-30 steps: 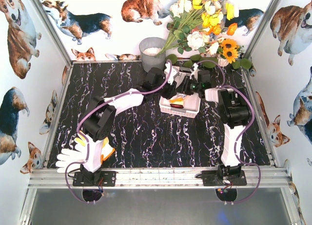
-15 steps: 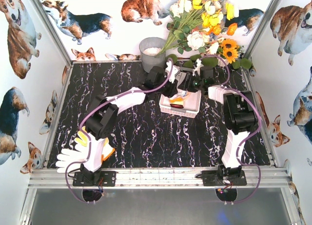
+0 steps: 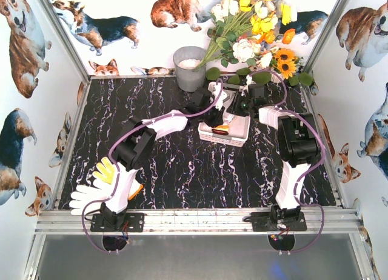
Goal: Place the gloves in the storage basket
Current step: Adjust the glove in the bin.
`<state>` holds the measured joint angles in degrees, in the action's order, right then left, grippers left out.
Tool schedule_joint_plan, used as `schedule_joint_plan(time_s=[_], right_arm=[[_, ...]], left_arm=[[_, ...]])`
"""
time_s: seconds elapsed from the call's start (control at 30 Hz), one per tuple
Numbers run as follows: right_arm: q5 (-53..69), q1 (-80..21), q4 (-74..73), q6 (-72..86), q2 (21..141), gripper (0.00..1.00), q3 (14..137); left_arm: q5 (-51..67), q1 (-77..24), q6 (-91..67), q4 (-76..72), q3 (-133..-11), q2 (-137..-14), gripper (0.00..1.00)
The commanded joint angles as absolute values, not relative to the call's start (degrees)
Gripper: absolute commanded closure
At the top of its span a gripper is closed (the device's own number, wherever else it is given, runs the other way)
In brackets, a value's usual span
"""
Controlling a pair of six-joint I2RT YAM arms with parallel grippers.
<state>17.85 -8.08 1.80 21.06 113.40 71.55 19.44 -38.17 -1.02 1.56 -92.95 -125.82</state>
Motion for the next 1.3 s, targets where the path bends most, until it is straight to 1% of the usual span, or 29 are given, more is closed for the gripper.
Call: schedule_joint_plan(time_s=[0.0,0.27,0.67,1.0,1.17,1.27], right_arm=[[14.37,-7.73,2.50,20.24,110.54,0.70,72.09],[13.10,-7.75,-0.79,18.03,110.92,0.70,74.26],[10.86,-7.73,-2.72,16.52,112.68,0.61,79.47],[3.95,-7.73,-6.09,12.15,106.62,0.56,80.87],[4.26,-7.73,-6.61,13.22,102.32,0.54,78.58],[6.51,-7.73,-6.10,14.55,100.83,0.53,77.17]], left_arm=[[22.34,-39.01,0.38,1.67,-95.46,-128.01,0.82],[21.92,-38.99,2.27,5.60,-95.84,-130.68,0.84],[23.25,-38.97,1.85,4.77,-92.20,-128.77,0.86],[24.06,-39.02,1.06,3.46,-90.72,-126.81,0.86],[25.13,-39.19,0.09,1.51,-88.33,-125.54,0.86],[25.09,-39.42,0.17,1.62,-87.86,-125.24,0.86]])
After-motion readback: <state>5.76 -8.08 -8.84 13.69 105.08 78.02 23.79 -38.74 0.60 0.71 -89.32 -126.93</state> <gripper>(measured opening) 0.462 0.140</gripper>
